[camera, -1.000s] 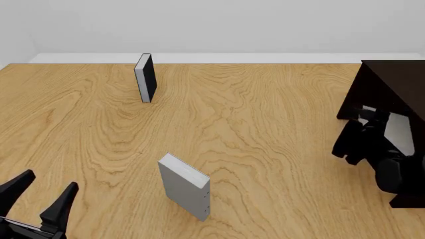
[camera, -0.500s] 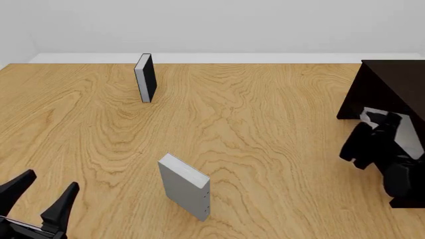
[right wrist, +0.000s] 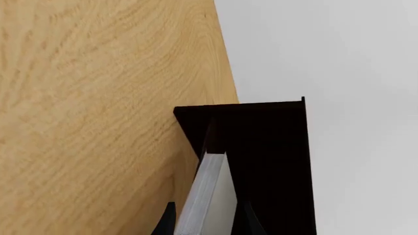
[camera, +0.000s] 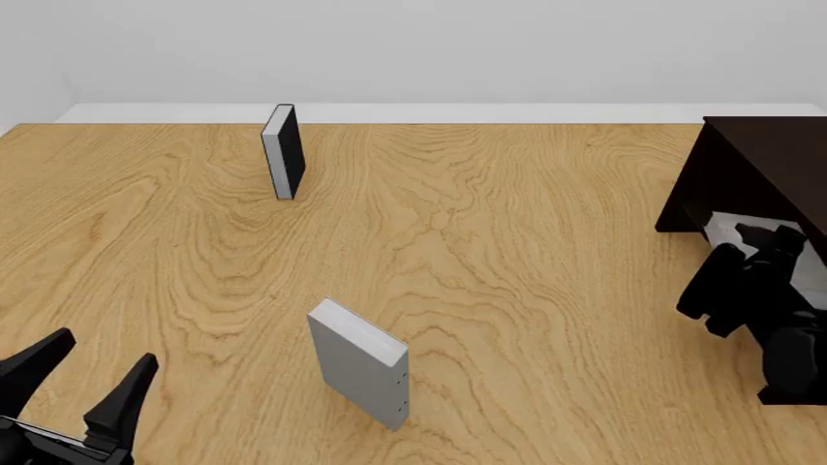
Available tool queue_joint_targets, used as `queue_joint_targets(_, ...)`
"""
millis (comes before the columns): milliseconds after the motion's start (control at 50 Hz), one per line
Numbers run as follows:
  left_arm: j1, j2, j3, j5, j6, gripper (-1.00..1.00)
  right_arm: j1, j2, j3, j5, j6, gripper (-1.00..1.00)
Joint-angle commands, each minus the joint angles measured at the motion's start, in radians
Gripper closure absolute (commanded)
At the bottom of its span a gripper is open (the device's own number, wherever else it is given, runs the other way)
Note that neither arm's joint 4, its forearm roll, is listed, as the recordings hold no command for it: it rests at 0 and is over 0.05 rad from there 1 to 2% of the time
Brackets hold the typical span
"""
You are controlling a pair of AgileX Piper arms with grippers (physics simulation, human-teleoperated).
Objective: Pick up the book on the right and place it on the cabinet shelf.
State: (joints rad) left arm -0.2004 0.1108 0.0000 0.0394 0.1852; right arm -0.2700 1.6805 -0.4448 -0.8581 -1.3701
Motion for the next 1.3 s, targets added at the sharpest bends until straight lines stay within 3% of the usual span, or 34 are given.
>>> queue_joint_targets(20, -0.002, 0.005, 0.000, -0.004, 0.003, -1.00, -0.041, -0.013, 0.013, -0.013, 0.005, -1.00)
queue_joint_targets(980, -0.003, -0.002, 0.000, 0.004, 0.002, -1.00, -0.118, -0.002, 0.051, -0.040, 0.015, -1.00)
queue_joint_targets(1300, -0.004, -0.012, 0.000, 0.010, 0.012, -1.00, -0.041, -0.058, 0.022, 0.016, 0.016, -1.00)
